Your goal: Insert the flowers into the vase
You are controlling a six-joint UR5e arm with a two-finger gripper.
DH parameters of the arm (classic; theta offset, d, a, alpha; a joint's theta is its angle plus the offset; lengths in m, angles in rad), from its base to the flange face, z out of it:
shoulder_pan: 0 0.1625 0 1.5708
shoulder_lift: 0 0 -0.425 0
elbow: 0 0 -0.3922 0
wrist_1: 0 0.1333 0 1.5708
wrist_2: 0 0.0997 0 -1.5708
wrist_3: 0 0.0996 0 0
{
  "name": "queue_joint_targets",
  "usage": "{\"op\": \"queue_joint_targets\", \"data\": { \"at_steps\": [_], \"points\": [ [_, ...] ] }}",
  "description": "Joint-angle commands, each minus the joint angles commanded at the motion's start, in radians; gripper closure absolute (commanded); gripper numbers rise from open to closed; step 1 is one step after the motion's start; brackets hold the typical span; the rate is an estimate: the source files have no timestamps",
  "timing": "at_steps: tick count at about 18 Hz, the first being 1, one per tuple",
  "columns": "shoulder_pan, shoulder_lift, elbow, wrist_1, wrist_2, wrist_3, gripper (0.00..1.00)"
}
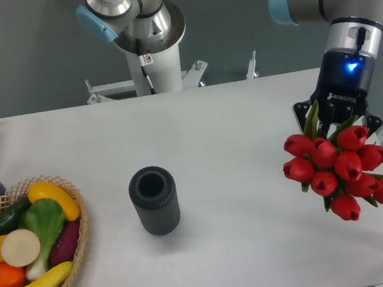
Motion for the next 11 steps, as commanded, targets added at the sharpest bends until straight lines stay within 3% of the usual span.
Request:
{"op": "queue_joint_targets", "data": {
  "at_steps": [11],
  "points": [
    [-0.002, 0.003, -0.003, 0.0, -0.005, 0.002, 0.76]
  ]
}}
